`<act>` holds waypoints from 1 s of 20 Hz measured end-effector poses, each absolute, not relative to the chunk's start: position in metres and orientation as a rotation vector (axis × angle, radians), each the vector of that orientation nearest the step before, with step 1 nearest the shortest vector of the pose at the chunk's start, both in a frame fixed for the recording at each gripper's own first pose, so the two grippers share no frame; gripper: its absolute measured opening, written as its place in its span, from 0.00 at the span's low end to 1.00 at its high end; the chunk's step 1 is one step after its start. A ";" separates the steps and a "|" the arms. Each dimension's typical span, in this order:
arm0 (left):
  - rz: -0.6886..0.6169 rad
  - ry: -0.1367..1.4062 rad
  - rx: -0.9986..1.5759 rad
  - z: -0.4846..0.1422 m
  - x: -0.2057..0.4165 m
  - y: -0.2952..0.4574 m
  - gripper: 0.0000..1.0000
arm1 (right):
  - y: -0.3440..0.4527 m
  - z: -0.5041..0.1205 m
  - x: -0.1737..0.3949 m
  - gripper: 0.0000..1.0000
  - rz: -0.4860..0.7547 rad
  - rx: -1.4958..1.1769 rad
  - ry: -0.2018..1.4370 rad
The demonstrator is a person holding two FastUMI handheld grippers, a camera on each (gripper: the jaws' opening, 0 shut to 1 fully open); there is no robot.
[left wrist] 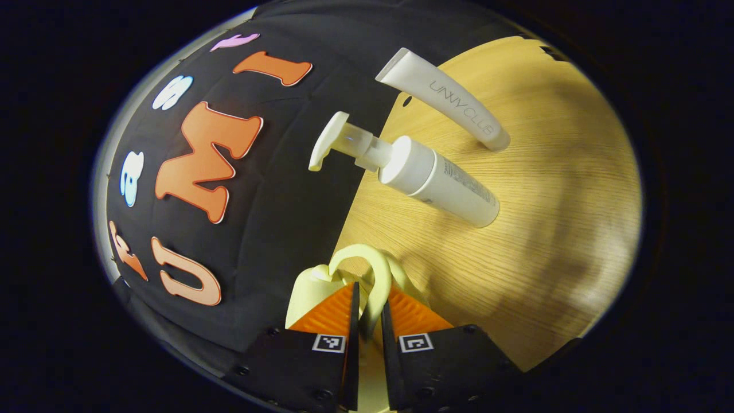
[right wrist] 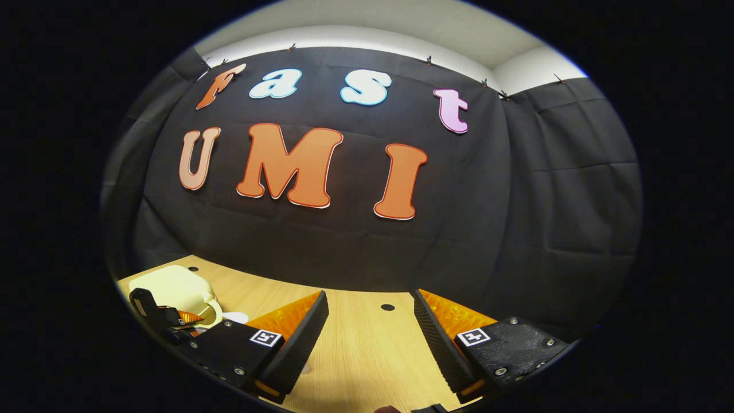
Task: First open the suitcase, pack the skin care products into it, and then close the suitcase.
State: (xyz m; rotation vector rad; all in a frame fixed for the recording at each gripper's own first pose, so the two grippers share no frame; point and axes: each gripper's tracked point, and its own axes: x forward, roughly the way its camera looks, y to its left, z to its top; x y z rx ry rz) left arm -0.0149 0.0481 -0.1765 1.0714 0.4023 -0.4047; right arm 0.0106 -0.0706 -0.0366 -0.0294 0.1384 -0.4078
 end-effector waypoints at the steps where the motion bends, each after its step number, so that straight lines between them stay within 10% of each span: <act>1: -0.397 0.403 1.062 -0.172 -0.009 0.049 0.13 | -0.069 -0.038 0.011 0.95 -0.404 -0.031 0.141; 20: -0.037 0.357 0.349 0.004 0.041 0.216 0.02 | -0.006 -0.036 0.052 0.96 -0.251 -0.019 0.132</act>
